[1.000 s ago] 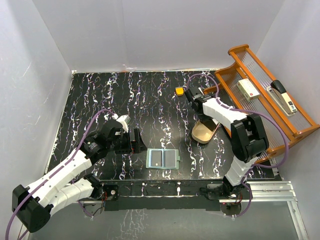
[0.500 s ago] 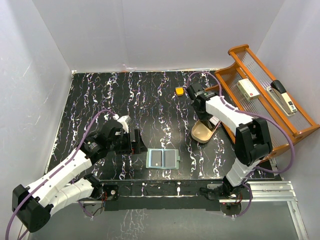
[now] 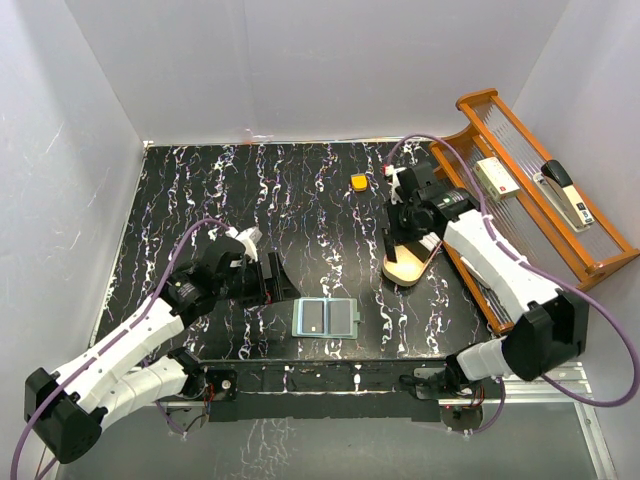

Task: Put the credit cards into the card holder
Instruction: Pick up the credit card from the storage box.

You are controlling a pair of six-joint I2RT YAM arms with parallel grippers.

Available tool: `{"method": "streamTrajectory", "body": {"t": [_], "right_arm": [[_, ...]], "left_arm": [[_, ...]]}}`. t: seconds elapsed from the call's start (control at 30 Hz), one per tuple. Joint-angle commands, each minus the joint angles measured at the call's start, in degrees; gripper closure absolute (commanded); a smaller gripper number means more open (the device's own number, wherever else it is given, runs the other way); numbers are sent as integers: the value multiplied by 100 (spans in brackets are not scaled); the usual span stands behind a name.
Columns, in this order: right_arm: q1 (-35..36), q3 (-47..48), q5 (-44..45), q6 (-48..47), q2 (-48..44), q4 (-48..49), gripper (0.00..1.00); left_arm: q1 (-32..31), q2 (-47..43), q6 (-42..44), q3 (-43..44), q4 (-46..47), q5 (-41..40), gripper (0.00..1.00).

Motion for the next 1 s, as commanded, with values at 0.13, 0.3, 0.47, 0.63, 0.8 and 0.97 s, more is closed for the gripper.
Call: {"method": "streamTrajectory", "body": {"t": [0.13,0.3,0.47,0.63,0.8,0.97], "right_arm": [[-21,-657,-2529,787,-1054,904,100],[-23,-1258,-3761,1592,-1578,1827,100],[-22,-1809,-4774,2190,-1822,2785,100],[-20,-2258,-5765,3001,-1811,3775,100],[-24,-2608,-6038,3572,-1916,4505,100],[-20,-2728,-6063,3822,-1981,4721,100]], "left_arm": [[4,103,-1432,70,1367,643,23],[3,440,-1735,235,1894,838,33],[3,592,-2024,273,2587,1206,43],[-2,684,-2258,262,3155,1509,46],[4,678,-2457,148,3434,1568,51],[7,716,-2585,101,3598,1648,56]]}}
